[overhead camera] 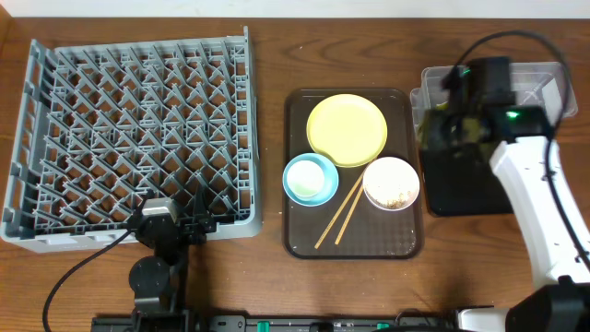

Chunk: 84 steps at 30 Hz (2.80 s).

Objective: Sort waste into correct bins and load items into the dishwasher rack
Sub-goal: 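Grasp the rim of the pink rice bowl with the right gripper, then tip the pink bowl over the black tray to dump the rice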

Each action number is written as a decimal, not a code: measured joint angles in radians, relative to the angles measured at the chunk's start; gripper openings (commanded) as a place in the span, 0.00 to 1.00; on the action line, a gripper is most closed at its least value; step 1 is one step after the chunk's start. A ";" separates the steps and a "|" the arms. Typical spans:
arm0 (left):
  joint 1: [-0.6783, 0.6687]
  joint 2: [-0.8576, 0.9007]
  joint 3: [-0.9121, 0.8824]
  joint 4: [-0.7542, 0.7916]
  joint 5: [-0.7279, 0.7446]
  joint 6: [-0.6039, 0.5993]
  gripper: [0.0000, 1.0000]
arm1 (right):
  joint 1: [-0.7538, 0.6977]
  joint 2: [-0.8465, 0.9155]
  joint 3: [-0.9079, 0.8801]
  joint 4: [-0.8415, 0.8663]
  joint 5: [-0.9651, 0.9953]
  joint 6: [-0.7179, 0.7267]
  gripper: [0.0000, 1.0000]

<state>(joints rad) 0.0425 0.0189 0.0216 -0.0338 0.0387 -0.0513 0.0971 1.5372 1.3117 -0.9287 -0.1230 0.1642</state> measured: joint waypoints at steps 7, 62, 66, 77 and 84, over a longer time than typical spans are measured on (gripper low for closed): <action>0.000 0.000 0.000 0.000 0.000 0.000 0.93 | 0.116 0.007 -0.079 -0.048 -0.016 -0.024 0.49; 0.000 0.000 0.000 0.000 0.000 0.000 0.93 | 0.374 0.008 -0.283 0.187 0.115 0.117 0.01; 0.000 0.000 0.000 0.000 0.000 0.000 0.93 | 0.374 0.008 -0.227 0.128 0.116 0.117 0.01; 0.000 0.000 0.000 0.000 0.000 0.000 0.93 | 0.323 -0.025 -0.147 0.054 0.098 0.122 0.01; 0.000 0.000 0.000 0.000 0.000 0.000 0.93 | 0.077 -0.171 -0.144 0.052 -0.039 0.117 0.01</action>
<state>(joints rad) 0.0429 0.0189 0.0216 -0.0338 0.0387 -0.0513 0.1738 1.3663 1.1679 -0.8768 -0.1623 0.2817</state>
